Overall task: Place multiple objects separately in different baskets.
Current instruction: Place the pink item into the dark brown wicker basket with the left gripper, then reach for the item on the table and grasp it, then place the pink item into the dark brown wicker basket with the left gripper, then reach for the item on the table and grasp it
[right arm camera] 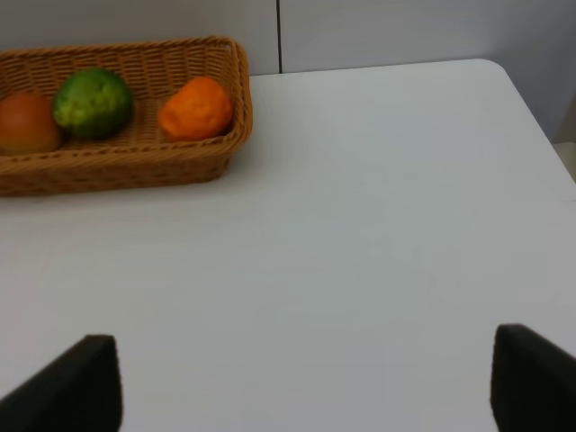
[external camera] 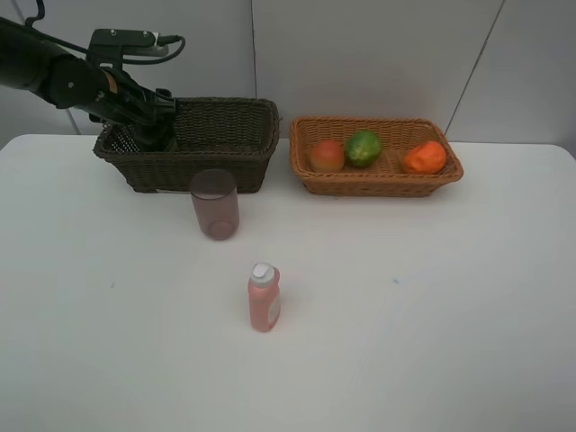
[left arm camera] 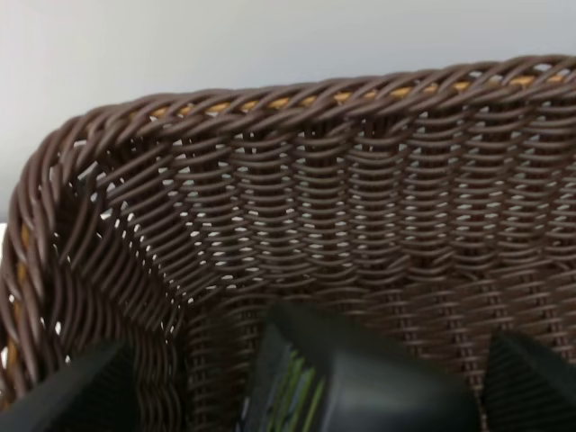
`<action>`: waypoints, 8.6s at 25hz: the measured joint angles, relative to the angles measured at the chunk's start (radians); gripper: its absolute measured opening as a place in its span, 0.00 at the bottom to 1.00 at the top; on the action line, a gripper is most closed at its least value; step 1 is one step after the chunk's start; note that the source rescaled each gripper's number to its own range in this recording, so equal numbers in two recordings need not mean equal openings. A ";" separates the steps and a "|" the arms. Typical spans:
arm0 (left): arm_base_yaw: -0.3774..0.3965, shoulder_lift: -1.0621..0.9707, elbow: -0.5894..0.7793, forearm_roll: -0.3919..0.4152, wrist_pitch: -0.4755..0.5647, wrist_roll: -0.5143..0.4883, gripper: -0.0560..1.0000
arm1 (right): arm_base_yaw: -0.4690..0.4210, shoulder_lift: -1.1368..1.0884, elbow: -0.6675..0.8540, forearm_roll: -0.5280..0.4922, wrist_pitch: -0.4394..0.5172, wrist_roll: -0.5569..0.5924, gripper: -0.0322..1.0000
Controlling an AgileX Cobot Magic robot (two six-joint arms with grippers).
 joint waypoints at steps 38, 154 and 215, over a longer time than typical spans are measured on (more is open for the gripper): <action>-0.453 -0.260 -0.004 -0.491 0.833 0.838 1.00 | 0.000 0.000 0.000 0.000 0.000 0.000 0.68; -0.350 -0.067 -0.362 -0.383 0.619 0.438 0.06 | 0.000 0.000 0.000 0.001 0.000 0.000 0.68; -0.454 -0.053 -0.317 -0.390 0.881 0.403 0.99 | 0.000 0.000 0.000 0.001 0.000 0.000 0.68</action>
